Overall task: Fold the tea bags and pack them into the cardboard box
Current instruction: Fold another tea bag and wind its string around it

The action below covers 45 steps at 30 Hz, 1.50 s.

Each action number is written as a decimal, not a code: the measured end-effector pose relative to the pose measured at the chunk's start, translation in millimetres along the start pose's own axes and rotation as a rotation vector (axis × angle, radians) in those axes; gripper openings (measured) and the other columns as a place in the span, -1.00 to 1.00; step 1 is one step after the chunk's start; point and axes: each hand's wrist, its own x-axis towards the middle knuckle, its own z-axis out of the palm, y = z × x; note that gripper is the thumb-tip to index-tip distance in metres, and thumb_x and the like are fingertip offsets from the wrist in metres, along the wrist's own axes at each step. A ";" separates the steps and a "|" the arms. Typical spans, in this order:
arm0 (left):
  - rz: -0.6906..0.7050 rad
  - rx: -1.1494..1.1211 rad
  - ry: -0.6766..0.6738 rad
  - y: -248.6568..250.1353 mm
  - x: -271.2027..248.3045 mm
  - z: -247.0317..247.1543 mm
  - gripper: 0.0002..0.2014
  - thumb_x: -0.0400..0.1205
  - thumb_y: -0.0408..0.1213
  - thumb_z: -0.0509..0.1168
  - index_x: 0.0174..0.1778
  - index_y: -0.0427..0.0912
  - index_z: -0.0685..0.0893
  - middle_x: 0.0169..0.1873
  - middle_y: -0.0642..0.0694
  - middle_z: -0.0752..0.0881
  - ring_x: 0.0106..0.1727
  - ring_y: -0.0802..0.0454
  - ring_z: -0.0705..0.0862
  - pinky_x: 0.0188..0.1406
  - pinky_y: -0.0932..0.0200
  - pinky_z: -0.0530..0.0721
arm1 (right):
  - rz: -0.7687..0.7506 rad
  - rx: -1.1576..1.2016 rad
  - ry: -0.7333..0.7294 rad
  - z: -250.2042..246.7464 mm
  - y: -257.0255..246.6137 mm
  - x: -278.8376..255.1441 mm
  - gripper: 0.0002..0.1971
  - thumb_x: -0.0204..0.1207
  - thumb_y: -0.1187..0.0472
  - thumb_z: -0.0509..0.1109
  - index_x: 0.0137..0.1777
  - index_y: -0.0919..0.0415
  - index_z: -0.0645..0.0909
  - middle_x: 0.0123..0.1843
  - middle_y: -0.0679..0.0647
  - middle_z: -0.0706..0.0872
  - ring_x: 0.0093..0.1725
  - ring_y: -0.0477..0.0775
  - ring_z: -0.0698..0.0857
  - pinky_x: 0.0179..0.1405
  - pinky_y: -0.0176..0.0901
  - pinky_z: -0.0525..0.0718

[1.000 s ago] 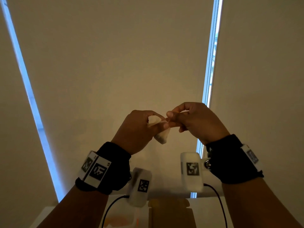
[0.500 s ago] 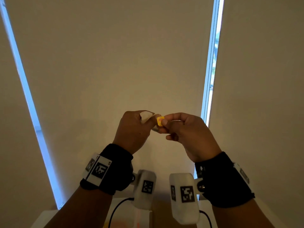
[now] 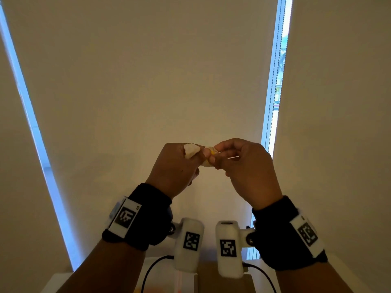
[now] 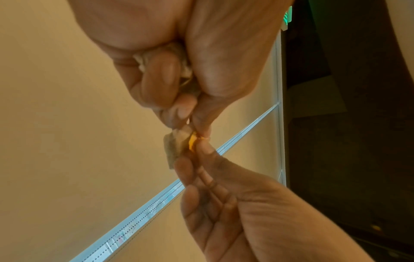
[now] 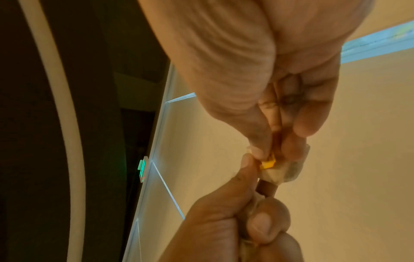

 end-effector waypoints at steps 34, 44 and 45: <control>0.056 0.501 0.173 -32.0 2.5 -4.5 -0.72 0.48 -0.09 0.63 -0.05 -0.01 0.67 -0.23 0.15 0.73 -0.37 0.24 0.64 -0.32 0.46 0.51 | -0.006 -0.065 -0.144 27.5 3.3 25.7 -0.79 0.66 0.02 0.37 -0.21 -0.11 0.72 -0.47 -0.24 0.64 -0.36 -0.15 0.63 -0.23 -0.21 0.56; -0.210 -0.123 -0.042 -21.1 -5.8 -36.8 -0.61 0.57 0.08 0.44 0.12 -0.16 0.82 -0.21 -0.26 0.74 -0.45 0.02 0.45 -0.59 0.26 0.31 | -0.048 -0.158 -0.296 6.3 0.6 35.1 -0.80 0.70 0.00 0.36 -0.10 -0.01 0.75 -0.42 -0.18 0.63 -0.31 -0.08 0.61 -0.03 0.10 0.72; -0.203 -0.107 -0.051 -18.7 -5.9 -37.2 -0.58 0.59 0.12 0.39 0.11 -0.17 0.82 -0.19 -0.24 0.77 -0.46 0.03 0.46 -0.60 0.26 0.31 | -0.051 -0.155 -0.291 6.5 -0.2 34.8 -0.80 0.70 0.00 0.35 -0.09 -0.02 0.75 -0.44 -0.21 0.63 -0.31 -0.09 0.61 -0.04 0.06 0.71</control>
